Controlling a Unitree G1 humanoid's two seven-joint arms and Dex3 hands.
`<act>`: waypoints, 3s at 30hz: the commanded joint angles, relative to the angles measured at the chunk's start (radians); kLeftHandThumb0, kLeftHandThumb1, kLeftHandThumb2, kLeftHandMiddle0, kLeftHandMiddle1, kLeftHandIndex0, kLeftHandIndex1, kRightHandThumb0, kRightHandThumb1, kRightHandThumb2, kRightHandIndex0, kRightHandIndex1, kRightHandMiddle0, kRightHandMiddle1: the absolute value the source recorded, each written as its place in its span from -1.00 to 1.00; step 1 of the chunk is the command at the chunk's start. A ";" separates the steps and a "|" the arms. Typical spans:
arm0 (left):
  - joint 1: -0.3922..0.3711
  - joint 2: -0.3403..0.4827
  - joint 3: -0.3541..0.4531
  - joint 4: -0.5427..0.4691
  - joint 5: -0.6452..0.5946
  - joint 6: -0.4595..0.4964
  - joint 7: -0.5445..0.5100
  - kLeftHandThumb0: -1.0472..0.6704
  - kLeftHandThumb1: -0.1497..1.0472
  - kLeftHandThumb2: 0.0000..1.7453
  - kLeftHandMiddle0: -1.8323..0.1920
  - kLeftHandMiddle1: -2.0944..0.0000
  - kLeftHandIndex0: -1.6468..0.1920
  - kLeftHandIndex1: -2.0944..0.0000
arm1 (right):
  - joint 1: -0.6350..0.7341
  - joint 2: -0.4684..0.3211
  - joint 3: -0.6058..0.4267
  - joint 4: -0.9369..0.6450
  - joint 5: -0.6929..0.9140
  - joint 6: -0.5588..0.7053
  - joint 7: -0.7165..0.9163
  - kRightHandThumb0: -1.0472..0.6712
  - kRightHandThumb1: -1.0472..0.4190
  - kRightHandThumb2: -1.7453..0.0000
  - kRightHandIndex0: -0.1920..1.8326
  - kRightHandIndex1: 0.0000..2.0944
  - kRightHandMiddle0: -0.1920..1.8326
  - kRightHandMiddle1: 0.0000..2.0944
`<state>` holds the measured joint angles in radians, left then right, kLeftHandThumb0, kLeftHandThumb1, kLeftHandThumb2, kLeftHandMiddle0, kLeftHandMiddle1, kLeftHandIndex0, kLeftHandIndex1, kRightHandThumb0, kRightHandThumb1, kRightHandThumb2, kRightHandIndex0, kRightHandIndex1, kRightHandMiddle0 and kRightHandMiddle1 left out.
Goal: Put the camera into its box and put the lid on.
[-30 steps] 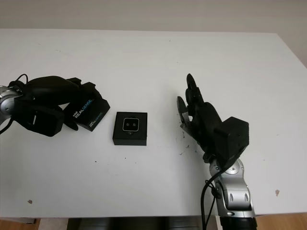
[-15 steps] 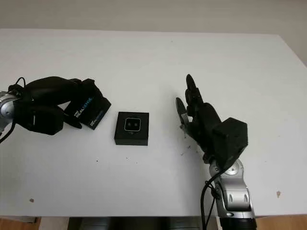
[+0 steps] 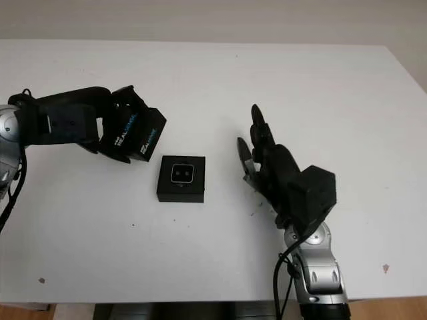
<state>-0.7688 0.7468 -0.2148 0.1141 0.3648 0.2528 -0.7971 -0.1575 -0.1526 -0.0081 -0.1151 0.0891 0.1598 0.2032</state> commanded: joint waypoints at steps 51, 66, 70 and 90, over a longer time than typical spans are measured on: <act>-0.030 -0.120 -0.157 -0.329 -0.165 0.769 -0.083 -0.09 1.00 -0.65 0.54 -0.75 0.70 -0.75 | -0.016 0.089 0.047 0.047 -0.038 -0.036 -0.057 -0.70 -1.00 0.35 -0.97 -0.95 -0.94 -0.95; -0.062 -0.099 -0.231 -0.321 -0.188 0.751 -0.085 -0.09 1.00 -0.65 0.51 -0.72 0.71 -0.68 | -0.011 0.109 0.058 0.048 -0.038 -0.045 -0.072 -0.68 -1.00 0.35 -0.97 -0.95 -0.94 -0.95; -0.092 -0.097 -0.310 -0.319 -0.179 0.755 -0.113 -0.23 1.00 -0.57 0.66 -0.46 0.84 -0.48 | -0.005 0.110 0.061 0.045 -0.044 -0.045 -0.074 -0.67 -1.00 0.34 -0.97 -0.95 -0.94 -0.95; -0.152 -0.130 -0.405 -0.442 -0.254 0.940 -0.083 -0.44 1.00 -0.48 1.00 0.38 0.96 0.99 | -0.002 0.116 0.066 0.058 -0.057 -0.065 -0.082 -0.65 -1.00 0.33 -0.95 -0.94 -0.93 -0.94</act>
<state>-0.9193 0.6525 -0.5945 -0.2882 0.1430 1.1945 -0.8686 -0.1612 -0.0390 0.0582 -0.0585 0.0315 0.1081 0.1230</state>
